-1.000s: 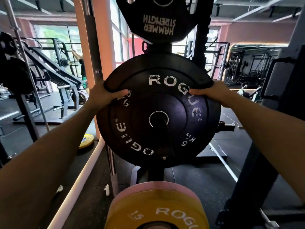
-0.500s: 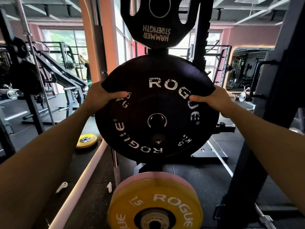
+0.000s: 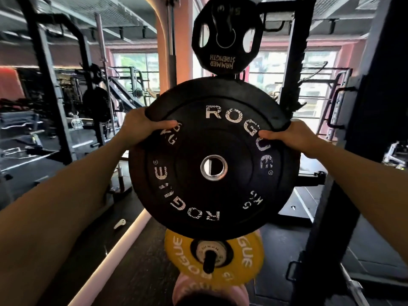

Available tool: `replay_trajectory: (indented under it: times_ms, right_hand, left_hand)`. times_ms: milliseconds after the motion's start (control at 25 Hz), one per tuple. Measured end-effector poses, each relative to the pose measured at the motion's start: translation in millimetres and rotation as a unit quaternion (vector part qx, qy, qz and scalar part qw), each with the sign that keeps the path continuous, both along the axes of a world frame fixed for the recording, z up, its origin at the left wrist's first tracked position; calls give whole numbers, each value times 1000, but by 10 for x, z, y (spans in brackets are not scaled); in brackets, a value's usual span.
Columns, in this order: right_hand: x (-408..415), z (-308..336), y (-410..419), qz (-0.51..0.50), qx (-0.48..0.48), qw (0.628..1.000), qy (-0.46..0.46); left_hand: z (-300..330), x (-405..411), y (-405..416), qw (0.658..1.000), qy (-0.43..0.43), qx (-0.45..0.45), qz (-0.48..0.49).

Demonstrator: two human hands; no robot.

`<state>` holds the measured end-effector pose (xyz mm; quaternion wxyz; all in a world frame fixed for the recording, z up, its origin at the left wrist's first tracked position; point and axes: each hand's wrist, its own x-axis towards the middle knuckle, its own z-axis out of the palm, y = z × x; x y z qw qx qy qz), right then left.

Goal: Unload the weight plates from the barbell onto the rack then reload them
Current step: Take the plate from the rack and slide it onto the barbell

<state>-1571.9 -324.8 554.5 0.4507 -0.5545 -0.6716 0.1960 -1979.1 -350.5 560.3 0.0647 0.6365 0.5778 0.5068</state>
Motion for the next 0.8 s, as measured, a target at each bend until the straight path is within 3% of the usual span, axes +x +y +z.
replay_trajectory:
  times_ms: [440,800]
  right_hand:
    - [619,482,-1600,57,6,996,-64]
    - [1631,499,-3184,-16,5,997,-82]
  left_hand:
    - [287,598,-1801,999,-27,17,-8]
    - [305,1598,-2906,998,-26,0,-58]
